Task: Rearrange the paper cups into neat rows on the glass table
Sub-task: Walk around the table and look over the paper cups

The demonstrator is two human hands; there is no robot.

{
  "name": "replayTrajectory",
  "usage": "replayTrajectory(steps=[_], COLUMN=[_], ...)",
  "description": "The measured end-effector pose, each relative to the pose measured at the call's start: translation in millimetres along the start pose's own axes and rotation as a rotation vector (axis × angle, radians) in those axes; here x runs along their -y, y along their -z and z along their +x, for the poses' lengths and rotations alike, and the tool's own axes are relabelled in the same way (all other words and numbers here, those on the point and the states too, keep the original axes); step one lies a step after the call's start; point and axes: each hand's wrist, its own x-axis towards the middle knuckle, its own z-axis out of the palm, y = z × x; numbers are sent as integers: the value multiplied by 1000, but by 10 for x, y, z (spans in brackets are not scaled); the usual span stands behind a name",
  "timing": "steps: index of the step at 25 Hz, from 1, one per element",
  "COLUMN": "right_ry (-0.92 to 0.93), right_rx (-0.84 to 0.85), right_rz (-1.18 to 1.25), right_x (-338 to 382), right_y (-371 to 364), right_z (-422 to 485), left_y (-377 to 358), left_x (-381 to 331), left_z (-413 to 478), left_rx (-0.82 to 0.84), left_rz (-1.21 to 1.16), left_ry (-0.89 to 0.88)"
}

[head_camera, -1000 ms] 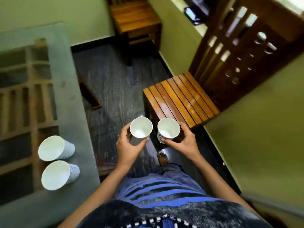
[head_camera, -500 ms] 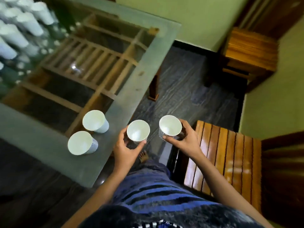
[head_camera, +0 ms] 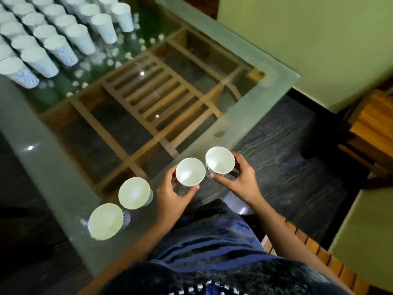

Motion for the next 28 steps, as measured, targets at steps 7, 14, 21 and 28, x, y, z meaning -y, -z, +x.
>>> replayTrajectory(steps=[7, 14, 21, 28], right_ry=[115, 257, 283, 283], right_rx=[495, 854, 889, 838], right_rz=[-130, -182, -174, -174], right_x=[56, 191, 112, 126], right_y=[90, -68, -223, -289], right_z=[1002, 1456, 1378, 1334], left_y=[-286, -568, -552, -527], left_x=[-87, -180, -162, -122], left_z=[292, 108, 39, 41], left_rx=[-389, -728, -857, -846], left_rz=[7, -27, -39, -70], left_ry=[191, 343, 420, 420])
